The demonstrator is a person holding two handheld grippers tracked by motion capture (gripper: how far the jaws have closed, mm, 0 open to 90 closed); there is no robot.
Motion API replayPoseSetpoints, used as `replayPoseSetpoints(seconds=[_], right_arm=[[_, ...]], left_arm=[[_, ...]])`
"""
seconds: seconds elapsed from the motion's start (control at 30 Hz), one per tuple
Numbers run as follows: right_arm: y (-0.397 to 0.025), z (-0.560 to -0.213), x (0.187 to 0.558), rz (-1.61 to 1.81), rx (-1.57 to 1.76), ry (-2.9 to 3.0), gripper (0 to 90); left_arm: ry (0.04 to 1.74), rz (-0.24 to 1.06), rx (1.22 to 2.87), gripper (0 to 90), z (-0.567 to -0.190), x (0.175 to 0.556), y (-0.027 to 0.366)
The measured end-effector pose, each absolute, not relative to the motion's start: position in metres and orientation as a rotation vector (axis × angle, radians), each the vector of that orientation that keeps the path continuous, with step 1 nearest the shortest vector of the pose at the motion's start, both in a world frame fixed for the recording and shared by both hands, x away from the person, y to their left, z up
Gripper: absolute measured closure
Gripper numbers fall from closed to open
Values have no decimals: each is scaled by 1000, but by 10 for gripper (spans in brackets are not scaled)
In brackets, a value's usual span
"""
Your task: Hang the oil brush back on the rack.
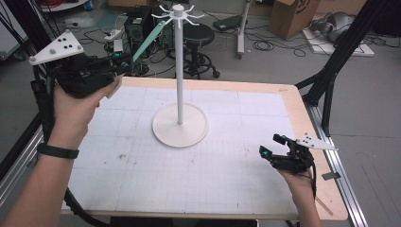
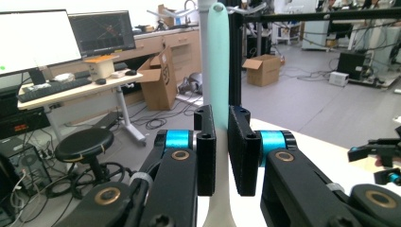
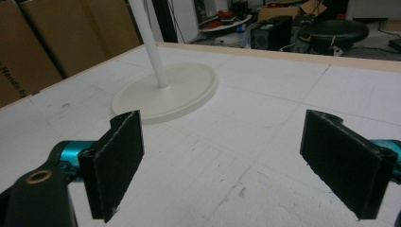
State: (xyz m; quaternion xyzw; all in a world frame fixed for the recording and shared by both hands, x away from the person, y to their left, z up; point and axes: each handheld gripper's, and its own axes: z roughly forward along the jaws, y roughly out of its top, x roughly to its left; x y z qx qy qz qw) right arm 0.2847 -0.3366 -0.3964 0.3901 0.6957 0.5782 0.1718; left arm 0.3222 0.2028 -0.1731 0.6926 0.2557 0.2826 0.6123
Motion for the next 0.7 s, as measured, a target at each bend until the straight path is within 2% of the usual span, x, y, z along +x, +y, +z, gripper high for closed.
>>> replayPoseSetpoints(seconds=[0.63,0.7], right_arm=[[-338,-397,284,1643,1112,1976,138],[-338,-397,284,1643,1113,1976,138]], left_arm=[[611,639,1602,818,-178,336,199],[599,647,1619,798,-179,336,198]])
